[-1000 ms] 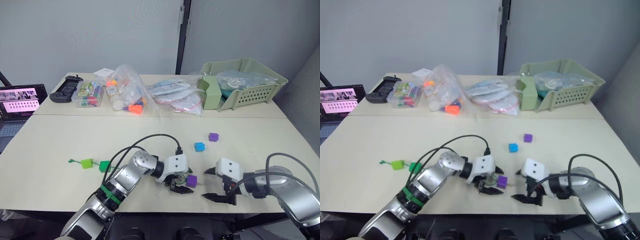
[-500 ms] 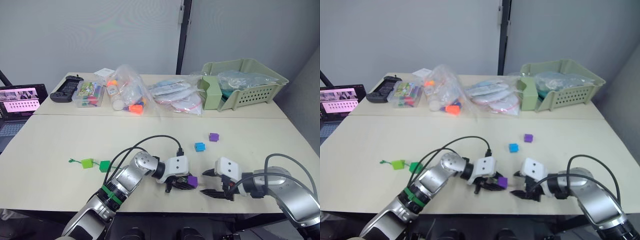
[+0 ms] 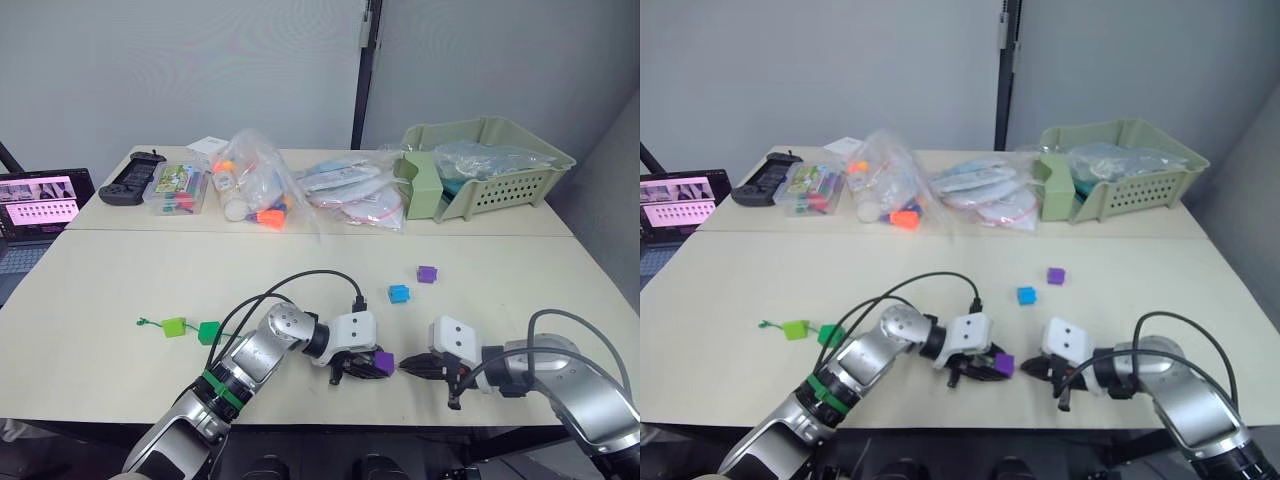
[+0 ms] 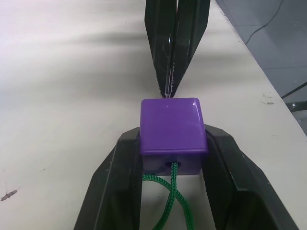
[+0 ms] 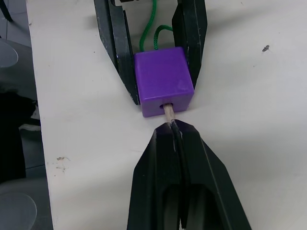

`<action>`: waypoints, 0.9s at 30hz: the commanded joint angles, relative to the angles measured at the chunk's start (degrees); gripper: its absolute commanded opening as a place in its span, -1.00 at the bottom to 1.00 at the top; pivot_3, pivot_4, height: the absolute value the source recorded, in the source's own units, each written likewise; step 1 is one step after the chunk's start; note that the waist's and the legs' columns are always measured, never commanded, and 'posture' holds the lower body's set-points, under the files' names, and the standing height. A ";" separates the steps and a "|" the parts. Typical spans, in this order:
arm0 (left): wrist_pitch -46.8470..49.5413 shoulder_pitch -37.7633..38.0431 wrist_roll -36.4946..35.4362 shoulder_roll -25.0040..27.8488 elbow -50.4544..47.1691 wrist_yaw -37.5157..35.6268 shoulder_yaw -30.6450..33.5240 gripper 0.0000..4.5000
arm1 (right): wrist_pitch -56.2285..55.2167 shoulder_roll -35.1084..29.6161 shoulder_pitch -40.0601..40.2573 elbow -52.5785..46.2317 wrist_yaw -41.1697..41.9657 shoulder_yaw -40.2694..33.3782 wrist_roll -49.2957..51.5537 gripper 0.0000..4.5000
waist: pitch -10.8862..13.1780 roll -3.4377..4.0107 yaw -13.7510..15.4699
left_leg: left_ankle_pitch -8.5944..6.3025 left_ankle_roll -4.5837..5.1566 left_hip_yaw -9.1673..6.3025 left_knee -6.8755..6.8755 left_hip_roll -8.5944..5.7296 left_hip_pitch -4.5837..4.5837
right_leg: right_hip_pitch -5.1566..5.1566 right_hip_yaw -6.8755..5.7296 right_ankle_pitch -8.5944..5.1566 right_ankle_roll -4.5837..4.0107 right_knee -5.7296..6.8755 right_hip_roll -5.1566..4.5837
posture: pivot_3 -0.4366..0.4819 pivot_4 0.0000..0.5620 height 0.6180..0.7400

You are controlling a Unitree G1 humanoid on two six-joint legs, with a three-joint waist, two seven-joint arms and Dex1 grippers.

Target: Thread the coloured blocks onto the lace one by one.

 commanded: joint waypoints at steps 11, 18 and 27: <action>1.74 2.68 -4.91 18.70 -6.97 -6.47 11.42 -0.46 | -4.36 -0.63 -1.16 2.23 1.80 -1.83 0.49 -1.00 | 0.01 0.00 -0.32 | 0.00 0.00 0.02 -0.04 0.04 0.03 | -0.07 0.02 0.02 -0.05 0.07 0.02 | -0.05 -0.47 1.00; 0.77 6.32 -7.61 26.96 -7.14 -10.56 16.24 -0.46 | -5.72 -0.52 -0.69 3.26 1.76 -2.06 0.31 -1.00 | 0.02 0.02 0.05 | 0.00 0.00 0.03 -0.04 0.06 -0.09 | -0.19 0.01 0.08 -0.16 0.07 -0.02 | -0.05 -0.47 1.00; 3.50 5.48 -8.78 21.74 -10.83 -8.96 14.94 -0.46 | -3.01 1.74 -3.06 1.88 0.10 0.23 0.33 -1.00 | 0.02 0.01 0.11 | 0.01 0.00 0.07 0.02 0.04 -0.39 | -0.52 0.03 0.10 -0.18 0.17 -0.02 | -0.05 -0.47 1.00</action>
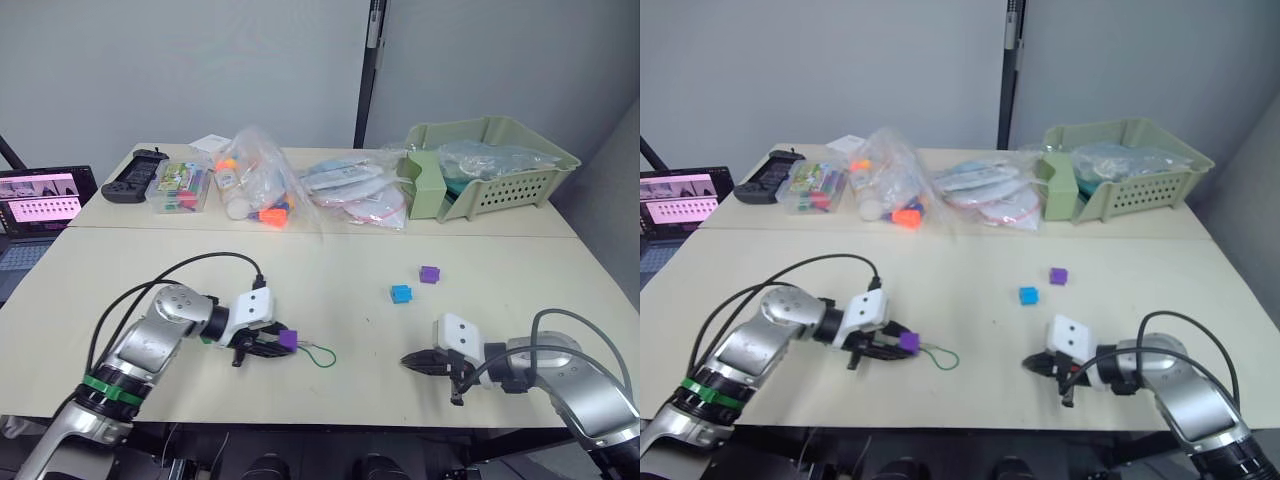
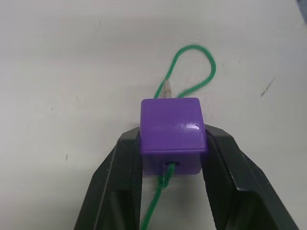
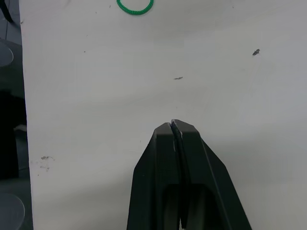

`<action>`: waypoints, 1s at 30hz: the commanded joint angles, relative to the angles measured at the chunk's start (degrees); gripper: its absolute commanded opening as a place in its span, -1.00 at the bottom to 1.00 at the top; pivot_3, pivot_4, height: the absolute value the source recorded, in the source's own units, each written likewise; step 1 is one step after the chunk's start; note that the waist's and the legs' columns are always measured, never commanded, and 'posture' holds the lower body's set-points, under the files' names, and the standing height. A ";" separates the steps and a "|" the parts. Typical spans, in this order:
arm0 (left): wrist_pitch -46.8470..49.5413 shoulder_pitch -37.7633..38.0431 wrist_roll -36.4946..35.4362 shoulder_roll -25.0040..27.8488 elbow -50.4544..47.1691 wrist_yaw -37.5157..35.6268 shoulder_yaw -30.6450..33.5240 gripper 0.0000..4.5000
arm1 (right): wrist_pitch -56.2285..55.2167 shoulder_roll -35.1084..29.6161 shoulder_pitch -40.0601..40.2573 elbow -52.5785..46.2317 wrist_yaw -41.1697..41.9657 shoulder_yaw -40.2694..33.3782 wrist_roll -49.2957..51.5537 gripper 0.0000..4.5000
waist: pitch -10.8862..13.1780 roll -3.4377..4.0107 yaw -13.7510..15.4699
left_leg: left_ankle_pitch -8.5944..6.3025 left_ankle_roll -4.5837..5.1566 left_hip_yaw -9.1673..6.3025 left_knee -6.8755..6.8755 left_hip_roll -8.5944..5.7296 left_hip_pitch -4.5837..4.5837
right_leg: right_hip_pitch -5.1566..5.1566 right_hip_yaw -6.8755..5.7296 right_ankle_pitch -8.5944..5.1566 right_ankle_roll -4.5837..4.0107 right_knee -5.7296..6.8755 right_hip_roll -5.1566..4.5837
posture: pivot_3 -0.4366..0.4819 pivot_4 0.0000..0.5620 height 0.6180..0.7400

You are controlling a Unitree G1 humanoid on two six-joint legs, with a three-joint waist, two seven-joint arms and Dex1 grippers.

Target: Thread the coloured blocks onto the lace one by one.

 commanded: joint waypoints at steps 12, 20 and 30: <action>-0.86 -1.72 2.85 -3.11 -2.37 1.15 -4.45 -0.46 | 5.87 10.81 -9.04 -2.29 -7.53 9.86 -3.29 0.27 | 0.00 0.00 -0.06 | 0.00 0.00 -0.05 0.03 -0.01 -0.10 | -0.10 -0.03 0.02 -0.03 0.03 0.04 | -0.05 -0.47 1.00; -0.42 -2.26 5.21 -6.05 -2.62 3.36 -7.45 -0.46 | 6.58 13.89 -10.96 -1.69 -8.51 13.57 -4.83 0.27 | 0.00 0.00 0.16 | 0.00 0.00 -0.05 0.09 -0.03 -0.12 | -0.08 -0.03 0.03 -0.04 0.04 -0.01 | -0.05 -0.47 1.00; -0.07 -2.81 6.60 -6.93 -2.30 3.46 -8.70 -0.46 | 7.24 14.05 -11.59 -2.15 -8.08 13.85 -4.69 -0.26 | -0.01 0.01 0.28 | 0.00 0.00 -0.07 0.17 -0.04 -0.11 | -0.04 -0.05 0.03 -0.04 0.07 0.00 | -0.05 -0.47 1.00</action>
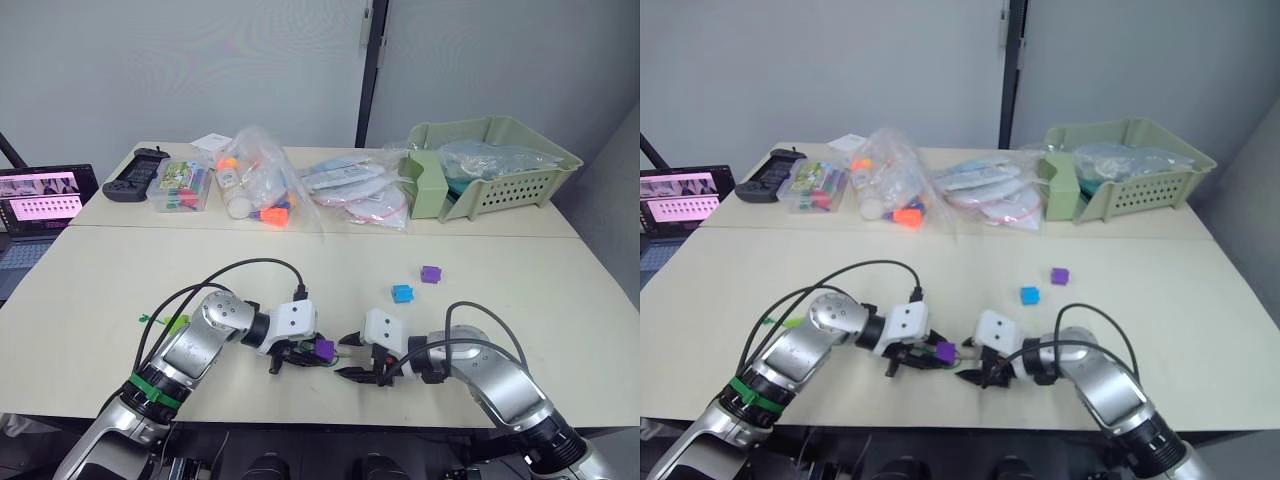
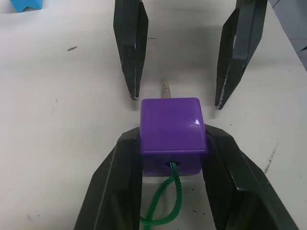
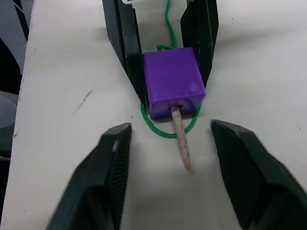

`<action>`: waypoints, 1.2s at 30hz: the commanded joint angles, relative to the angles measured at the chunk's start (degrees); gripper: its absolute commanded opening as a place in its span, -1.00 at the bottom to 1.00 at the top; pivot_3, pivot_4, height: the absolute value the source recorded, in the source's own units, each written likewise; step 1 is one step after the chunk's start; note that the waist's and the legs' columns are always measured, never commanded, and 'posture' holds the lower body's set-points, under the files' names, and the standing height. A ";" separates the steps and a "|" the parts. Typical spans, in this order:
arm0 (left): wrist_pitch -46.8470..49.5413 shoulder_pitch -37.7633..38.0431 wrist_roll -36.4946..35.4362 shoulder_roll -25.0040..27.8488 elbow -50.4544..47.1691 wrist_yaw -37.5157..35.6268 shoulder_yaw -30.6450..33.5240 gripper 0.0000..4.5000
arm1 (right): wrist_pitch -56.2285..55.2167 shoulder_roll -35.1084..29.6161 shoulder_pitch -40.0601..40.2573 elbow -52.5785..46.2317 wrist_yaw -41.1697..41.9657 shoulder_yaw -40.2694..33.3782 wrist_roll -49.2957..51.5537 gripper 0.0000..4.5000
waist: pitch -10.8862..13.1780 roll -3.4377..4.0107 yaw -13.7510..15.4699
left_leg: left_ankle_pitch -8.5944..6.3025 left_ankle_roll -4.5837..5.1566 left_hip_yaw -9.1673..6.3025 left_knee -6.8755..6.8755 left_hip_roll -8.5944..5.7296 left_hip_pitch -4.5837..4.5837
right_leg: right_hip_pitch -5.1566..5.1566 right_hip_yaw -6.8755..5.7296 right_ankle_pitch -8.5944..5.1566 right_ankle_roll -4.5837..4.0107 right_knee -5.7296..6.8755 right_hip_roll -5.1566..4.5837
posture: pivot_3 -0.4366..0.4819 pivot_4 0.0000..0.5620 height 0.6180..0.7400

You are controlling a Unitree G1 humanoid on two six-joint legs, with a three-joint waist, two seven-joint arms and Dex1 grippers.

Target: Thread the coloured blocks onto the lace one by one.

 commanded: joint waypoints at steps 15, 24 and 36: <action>-0.12 -0.42 1.05 -1.19 -0.64 0.02 -1.83 -0.46 | -0.47 -1.95 0.08 -2.59 0.88 -1.32 0.47 -0.99 | -0.01 0.01 0.26 | 0.00 0.00 -0.01 0.06 -0.01 -0.01 | 0.03 -0.02 0.00 0.01 0.00 -0.01 | -0.05 -0.47 1.00; 0.04 -0.03 0.68 -0.82 -0.67 -0.03 -1.32 -0.46 | -2.01 -8.43 4.50 -5.11 3.68 -5.70 2.36 -0.99 | -0.01 0.01 0.22 | 0.00 0.00 0.01 0.09 0.01 -0.02 | 0.02 -0.01 0.01 0.01 0.00 0.00 | -0.05 -0.47 1.00; 1.16 -2.35 1.84 -2.23 -1.12 -0.14 -3.11 -0.46 | 1.77 -6.18 1.28 -6.13 1.51 -4.17 1.37 -0.16 | 0.00 0.01 0.43 | 0.00 0.00 -0.01 0.15 -0.01 -0.06 | 0.02 -0.02 0.01 0.02 0.01 0.00 | -0.05 -0.47 1.00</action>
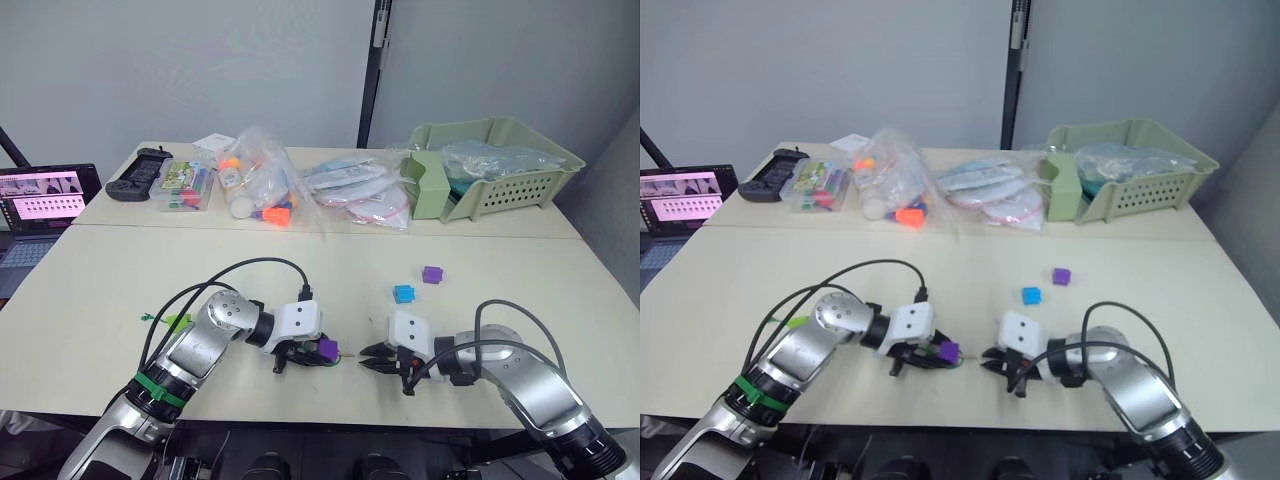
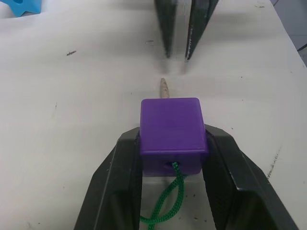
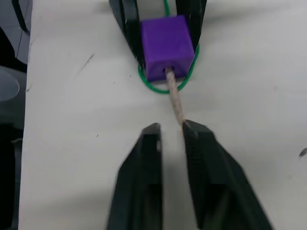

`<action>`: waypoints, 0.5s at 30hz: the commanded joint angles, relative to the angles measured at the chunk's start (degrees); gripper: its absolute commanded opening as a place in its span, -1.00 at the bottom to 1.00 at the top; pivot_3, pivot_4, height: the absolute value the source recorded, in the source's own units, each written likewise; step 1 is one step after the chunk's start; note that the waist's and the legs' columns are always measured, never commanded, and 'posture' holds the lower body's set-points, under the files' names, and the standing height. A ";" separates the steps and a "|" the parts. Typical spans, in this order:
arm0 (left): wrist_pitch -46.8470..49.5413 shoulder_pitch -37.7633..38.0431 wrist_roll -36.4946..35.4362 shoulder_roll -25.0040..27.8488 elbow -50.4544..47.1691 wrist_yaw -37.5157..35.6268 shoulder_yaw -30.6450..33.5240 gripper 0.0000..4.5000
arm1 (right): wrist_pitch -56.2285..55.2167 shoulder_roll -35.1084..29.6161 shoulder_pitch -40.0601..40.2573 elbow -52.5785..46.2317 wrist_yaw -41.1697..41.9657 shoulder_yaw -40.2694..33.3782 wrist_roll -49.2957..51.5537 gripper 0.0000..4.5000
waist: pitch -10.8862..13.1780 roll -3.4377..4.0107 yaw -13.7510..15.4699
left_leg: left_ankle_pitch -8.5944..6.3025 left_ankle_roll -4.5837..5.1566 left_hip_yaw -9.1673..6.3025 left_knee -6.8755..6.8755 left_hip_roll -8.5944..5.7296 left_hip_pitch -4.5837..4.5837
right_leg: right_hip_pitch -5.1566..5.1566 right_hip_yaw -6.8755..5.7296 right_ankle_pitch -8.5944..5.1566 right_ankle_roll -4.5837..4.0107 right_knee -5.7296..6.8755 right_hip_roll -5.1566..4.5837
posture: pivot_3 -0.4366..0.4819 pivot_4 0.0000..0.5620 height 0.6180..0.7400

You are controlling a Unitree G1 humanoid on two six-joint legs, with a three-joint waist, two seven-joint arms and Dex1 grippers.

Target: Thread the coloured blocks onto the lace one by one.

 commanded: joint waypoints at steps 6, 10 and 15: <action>3.57 -3.74 2.10 -2.21 -1.64 0.47 -3.79 -0.46 | 2.00 0.63 -2.41 -2.13 -1.19 2.33 -1.08 -0.02 | 0.00 0.00 0.11 | 0.00 0.00 -0.01 0.02 -0.01 -0.02 | -0.01 -0.01 0.01 0.01 0.00 0.00 | -0.05 -0.47 1.00; 4.97 -4.45 2.47 -2.95 -2.62 0.62 -4.44 -0.46 | 1.92 0.90 -3.29 -0.79 -1.41 3.12 -2.04 -0.02 | 0.00 0.00 0.02 | 0.00 0.00 0.00 0.03 -0.01 -0.03 | -0.02 0.00 0.01 0.01 0.00 0.01 | -0.05 -0.47 1.00; 5.64 -5.37 3.07 -3.06 -3.21 0.37 -5.29 -0.46 | 1.84 0.93 -4.28 0.51 -1.22 4.03 -2.89 -0.13 | 0.00 0.00 -0.03 | 0.00 0.00 0.00 0.03 -0.01 -0.04 | -0.04 0.00 0.01 0.01 0.01 0.01 | -0.05 -0.47 1.00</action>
